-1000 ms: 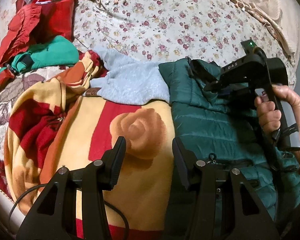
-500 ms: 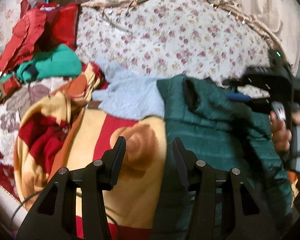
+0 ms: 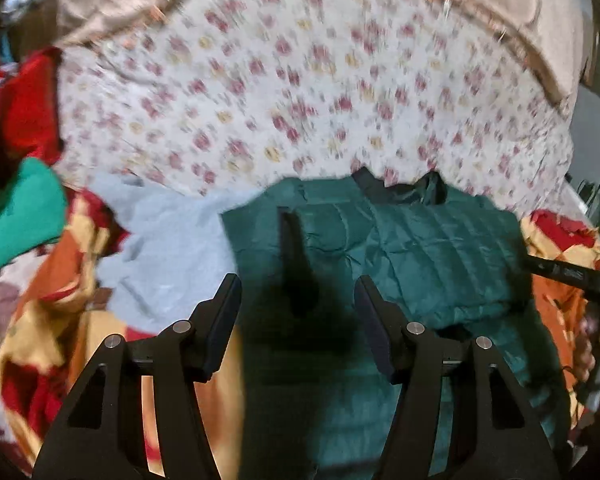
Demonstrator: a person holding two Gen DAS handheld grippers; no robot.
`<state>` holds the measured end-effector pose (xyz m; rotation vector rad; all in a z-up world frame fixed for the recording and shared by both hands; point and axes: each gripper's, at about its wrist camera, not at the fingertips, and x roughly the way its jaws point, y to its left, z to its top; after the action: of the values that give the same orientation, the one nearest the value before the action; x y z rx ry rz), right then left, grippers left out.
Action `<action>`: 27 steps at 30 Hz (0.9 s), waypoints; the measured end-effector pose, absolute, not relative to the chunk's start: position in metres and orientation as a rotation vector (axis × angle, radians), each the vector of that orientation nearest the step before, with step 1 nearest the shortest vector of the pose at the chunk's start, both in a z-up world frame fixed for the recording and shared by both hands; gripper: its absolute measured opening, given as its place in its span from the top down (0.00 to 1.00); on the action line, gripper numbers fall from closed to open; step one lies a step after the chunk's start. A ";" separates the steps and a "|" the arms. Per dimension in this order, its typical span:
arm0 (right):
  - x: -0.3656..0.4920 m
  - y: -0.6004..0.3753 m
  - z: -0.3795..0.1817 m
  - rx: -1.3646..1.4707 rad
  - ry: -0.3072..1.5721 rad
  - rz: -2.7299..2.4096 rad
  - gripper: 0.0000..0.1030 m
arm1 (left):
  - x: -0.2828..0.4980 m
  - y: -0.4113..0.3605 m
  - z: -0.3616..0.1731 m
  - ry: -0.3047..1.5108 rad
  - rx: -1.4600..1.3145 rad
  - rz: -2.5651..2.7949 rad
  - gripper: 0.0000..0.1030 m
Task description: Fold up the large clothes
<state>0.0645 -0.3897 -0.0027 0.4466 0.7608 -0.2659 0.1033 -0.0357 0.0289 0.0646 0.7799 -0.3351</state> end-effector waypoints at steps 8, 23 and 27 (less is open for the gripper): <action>0.101 -0.406 -0.051 0.494 0.826 -0.264 0.57 | 0.182 -0.051 -0.054 1.014 0.054 -0.255 0.43; 0.008 -0.432 -0.022 0.631 0.708 -0.234 0.57 | 0.104 -0.013 0.005 0.856 0.071 -0.294 0.42; -0.051 -0.436 -0.028 0.632 0.747 -0.229 0.57 | 0.069 0.013 0.012 0.831 0.086 -0.284 0.42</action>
<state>-0.0510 -0.4356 -0.0285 0.6320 0.7470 -0.2287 0.0694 0.0129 0.0118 0.0861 0.8314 -0.2837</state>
